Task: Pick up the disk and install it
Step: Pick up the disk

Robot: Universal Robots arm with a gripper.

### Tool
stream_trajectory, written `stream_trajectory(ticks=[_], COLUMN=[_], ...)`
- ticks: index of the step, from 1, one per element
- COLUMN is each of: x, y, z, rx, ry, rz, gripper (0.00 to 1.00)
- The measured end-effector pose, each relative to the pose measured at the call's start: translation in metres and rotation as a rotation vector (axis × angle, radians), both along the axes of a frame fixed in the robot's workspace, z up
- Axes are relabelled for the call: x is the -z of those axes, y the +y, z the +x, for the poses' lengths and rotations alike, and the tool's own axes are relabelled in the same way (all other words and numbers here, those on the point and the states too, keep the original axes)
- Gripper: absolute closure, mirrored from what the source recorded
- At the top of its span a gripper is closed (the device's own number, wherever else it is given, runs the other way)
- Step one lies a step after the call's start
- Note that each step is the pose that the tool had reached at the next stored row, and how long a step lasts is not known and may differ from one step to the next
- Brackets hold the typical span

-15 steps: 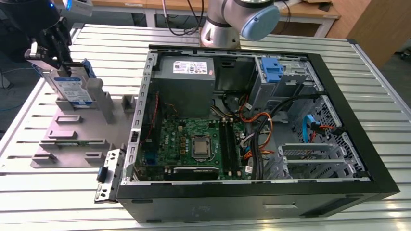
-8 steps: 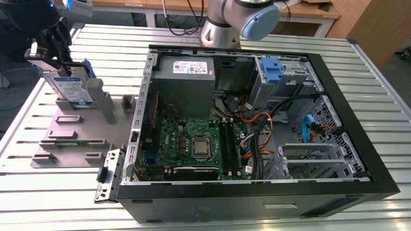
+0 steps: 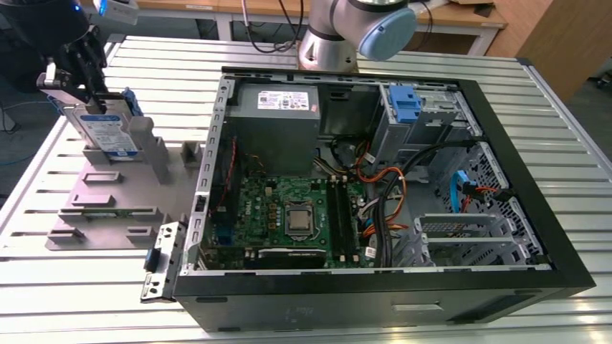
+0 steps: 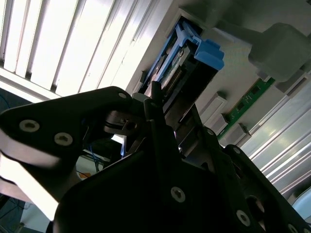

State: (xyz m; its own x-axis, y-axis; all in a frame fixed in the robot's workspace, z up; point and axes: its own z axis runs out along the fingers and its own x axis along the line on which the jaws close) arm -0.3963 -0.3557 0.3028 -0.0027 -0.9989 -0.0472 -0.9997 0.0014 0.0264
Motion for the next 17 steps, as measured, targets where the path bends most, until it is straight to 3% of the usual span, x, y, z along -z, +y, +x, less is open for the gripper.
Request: stream_trajectory(ticks=[3, 11, 17], x=[-0.0010, -0.0112, -0.0116], y=[0.0000, 0.0000, 0.0000], z=[0.0000, 0.0001, 0.0001], rx=[0.000, 0.000, 0.000], ry=[-0.0006, -0.0001, -0.0001], rz=[0.0004, 0.0001, -0.0006], gripper=[0.65, 0.65, 0.65])
